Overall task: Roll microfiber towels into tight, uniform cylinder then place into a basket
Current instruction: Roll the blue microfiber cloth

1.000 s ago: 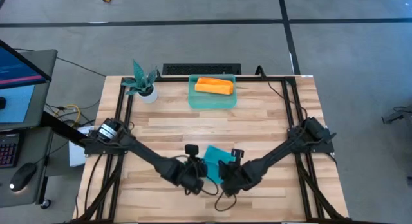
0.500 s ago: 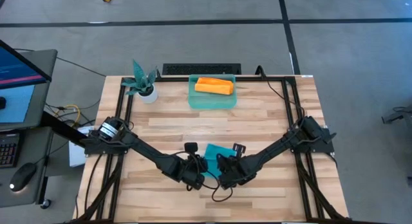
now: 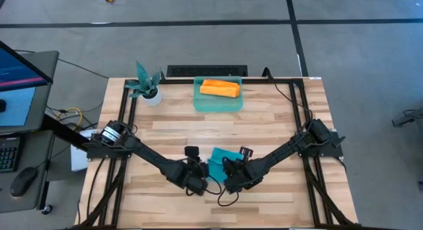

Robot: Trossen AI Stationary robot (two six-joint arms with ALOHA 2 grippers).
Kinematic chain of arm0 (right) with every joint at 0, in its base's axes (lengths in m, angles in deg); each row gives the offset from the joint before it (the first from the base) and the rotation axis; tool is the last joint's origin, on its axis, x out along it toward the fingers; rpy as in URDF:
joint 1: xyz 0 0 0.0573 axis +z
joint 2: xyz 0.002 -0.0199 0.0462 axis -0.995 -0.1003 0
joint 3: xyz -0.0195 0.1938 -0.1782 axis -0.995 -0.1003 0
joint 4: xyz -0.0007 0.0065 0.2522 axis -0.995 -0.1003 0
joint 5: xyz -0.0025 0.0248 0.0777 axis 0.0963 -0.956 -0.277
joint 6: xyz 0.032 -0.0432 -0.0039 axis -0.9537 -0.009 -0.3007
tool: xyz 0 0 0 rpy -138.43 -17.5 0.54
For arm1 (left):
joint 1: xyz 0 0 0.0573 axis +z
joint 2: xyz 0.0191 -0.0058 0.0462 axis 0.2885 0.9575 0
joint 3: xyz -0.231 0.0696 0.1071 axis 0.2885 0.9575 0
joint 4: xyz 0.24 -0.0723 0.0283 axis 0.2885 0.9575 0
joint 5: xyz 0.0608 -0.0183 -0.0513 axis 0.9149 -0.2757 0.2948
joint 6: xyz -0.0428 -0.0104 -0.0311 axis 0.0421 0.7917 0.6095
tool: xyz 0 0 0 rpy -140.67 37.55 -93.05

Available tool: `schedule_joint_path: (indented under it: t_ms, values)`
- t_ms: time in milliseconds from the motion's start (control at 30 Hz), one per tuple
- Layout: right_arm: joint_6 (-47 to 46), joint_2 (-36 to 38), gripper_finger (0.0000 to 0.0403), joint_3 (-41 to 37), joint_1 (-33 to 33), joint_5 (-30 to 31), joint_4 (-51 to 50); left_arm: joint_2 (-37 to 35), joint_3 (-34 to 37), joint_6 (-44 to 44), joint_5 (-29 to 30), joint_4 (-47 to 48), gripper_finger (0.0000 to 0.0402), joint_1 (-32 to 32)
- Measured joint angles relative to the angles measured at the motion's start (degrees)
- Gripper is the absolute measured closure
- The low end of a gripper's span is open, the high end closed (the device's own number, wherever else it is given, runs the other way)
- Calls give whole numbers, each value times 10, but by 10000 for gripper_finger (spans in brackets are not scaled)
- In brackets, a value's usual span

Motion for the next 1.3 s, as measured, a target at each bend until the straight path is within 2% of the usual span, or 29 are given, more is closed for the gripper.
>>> schedule_joint_path:
  t_ms: [100, 200, 300, 433, 533, 633, 733, 933, 1133, 1300]
  values:
    - [-4, 0, 391, 0, -1, -1, 0, -1, -11, 2, 24, 1, 289, -19]
    - [-27, 0, 392, 0, -1, -2, -11, -3, -13, -32, 12, -42, 292, -36]
    - [-43, 0, 383, 0, -1, -2, -36, -3, 0, -77, -19, -118, 294, -49]
    - [-55, 0, 375, 0, 1, -2, -56, -3, 42, -151, -54, -266, 295, -49]
    - [-58, 0, 379, 0, 1, -2, -52, -3, 71, -181, -37, -345, 295, -33]
    - [-45, 0, 387, 0, 1, -7, -47, -3, 87, -194, -4, -371, 295, -17]
    - [-30, 0, 389, 0, 1, -18, -29, -3, 93, -195, -20, -399, 295, 3]
    - [-35, 0, 383, 0, 1, -19, -23, -3, 130, -169, -133, -455, 295, 32]
    - [-44, 0, 389, 0, -2, -19, -24, -3, 161, -153, -136, -481, 295, 37]
    - [-64, 0, 382, 0, -9, -10, -30, 6, 166, -107, -163, -481, 295, 44]
